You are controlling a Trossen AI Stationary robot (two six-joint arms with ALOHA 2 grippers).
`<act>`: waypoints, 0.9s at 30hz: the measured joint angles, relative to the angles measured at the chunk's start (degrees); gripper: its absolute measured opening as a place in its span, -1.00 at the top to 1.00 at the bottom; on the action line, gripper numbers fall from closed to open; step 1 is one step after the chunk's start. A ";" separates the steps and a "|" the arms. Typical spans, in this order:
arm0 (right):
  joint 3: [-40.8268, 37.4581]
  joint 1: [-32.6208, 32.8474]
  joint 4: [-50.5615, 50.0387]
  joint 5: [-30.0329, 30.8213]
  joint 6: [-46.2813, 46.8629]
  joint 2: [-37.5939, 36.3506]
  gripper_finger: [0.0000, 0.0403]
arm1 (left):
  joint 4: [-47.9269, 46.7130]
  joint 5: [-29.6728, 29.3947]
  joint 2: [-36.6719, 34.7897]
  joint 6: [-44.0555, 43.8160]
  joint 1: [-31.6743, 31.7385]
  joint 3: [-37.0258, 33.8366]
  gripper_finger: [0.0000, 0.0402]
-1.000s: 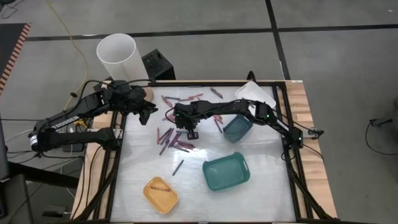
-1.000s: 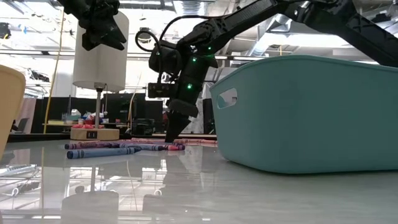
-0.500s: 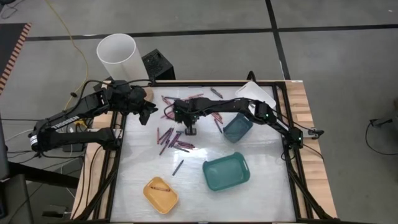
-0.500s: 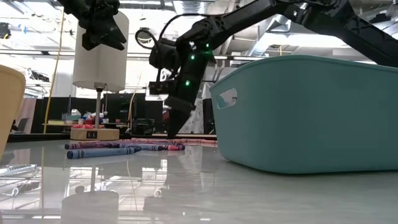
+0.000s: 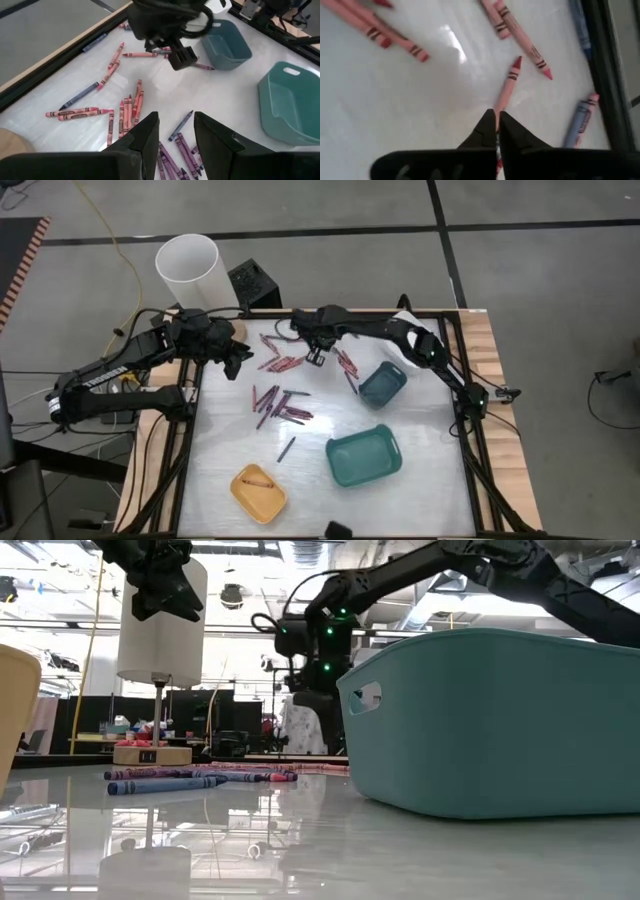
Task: Sort crayons
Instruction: Put the red crayon into the yellow bin
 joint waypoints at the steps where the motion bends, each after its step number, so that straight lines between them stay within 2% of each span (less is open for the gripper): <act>1: 0.00 -0.52 -0.09 -0.16 0.44 0.06 0.81 | 0.01 0.01 0.00 0.45 0.00 0.00 0.44; 8: 0.00 -2.00 0.52 -1.20 1.61 0.34 0.46 | 0.01 -1.34 0.00 1.02 0.00 0.00 0.44; 13: -0.07 -1.47 1.90 -1.18 1.82 2.13 0.30 | 0.03 -1.60 0.02 1.60 0.00 0.00 0.44; 18: -0.02 -1.19 2.62 -1.18 7.30 3.74 0.23 | 0.03 -1.62 0.02 1.60 0.00 0.00 0.44; 24: 0.00 -0.78 4.07 2.98 7.82 3.83 0.23 | 0.03 -1.60 0.02 1.45 0.00 0.00 0.44; 27: 0.00 -0.91 3.55 2.71 10.03 3.83 0.24 | 0.03 -1.60 0.02 1.43 0.00 0.00 0.44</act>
